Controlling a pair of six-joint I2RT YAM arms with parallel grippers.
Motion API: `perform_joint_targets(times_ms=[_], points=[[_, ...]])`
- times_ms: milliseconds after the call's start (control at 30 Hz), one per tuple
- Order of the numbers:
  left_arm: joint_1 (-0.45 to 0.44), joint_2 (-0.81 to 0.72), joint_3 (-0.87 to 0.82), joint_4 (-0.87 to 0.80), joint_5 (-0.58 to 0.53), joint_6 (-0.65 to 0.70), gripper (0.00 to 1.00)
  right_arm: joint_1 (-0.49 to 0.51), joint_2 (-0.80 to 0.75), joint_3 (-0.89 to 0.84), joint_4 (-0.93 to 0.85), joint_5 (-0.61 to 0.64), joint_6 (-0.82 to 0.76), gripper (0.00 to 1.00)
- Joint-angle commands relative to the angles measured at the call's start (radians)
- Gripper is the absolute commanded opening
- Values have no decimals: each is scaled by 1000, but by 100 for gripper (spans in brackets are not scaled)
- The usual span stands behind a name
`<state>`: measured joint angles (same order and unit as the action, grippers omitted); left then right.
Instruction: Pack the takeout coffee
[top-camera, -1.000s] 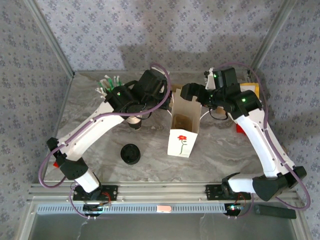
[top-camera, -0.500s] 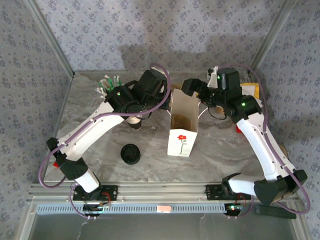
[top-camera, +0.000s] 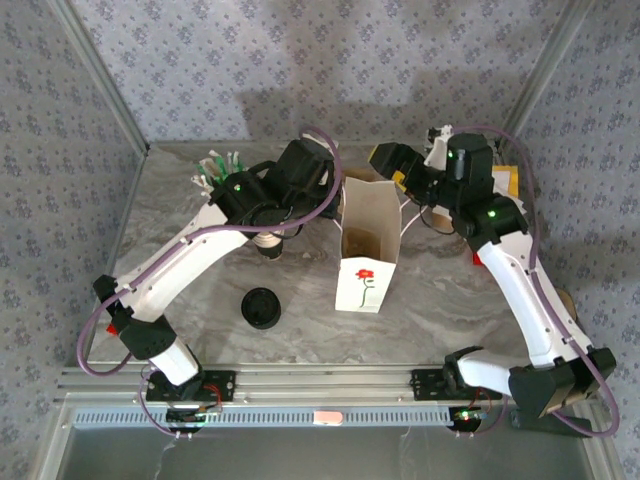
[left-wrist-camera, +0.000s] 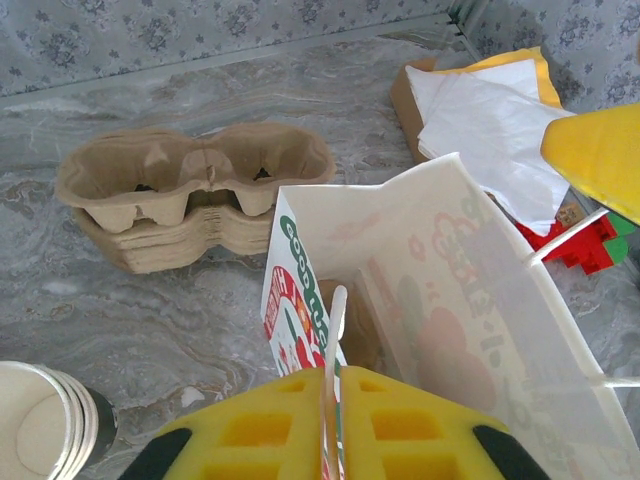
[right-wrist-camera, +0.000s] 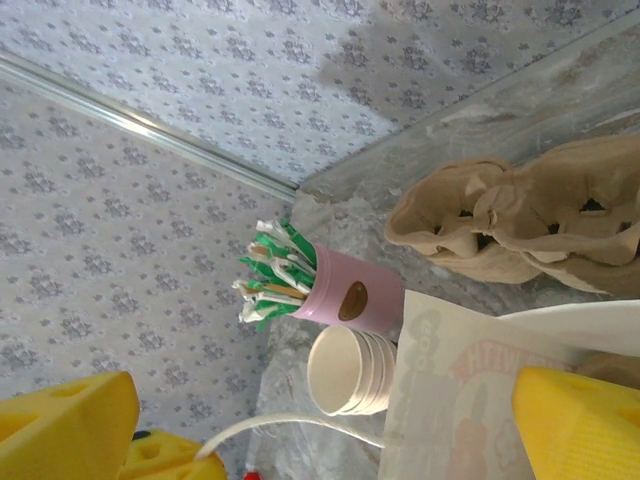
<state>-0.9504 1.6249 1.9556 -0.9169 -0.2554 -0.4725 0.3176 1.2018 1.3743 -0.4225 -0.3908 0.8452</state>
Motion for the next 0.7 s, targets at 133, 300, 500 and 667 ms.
perform_joint_targets(times_ms=[133,300,500,667], points=[[-5,-23,40,-14,-21,15,32,-38,7,-49,201,-163,163,100],[-5,-19,64,-13,-25,29,46,-56,36,-44,323,-290,226,100],[-5,-23,88,-3,-13,41,63,-72,64,1,337,-375,214,100],[-5,-54,94,31,-22,52,80,-97,68,88,224,-371,104,100]])
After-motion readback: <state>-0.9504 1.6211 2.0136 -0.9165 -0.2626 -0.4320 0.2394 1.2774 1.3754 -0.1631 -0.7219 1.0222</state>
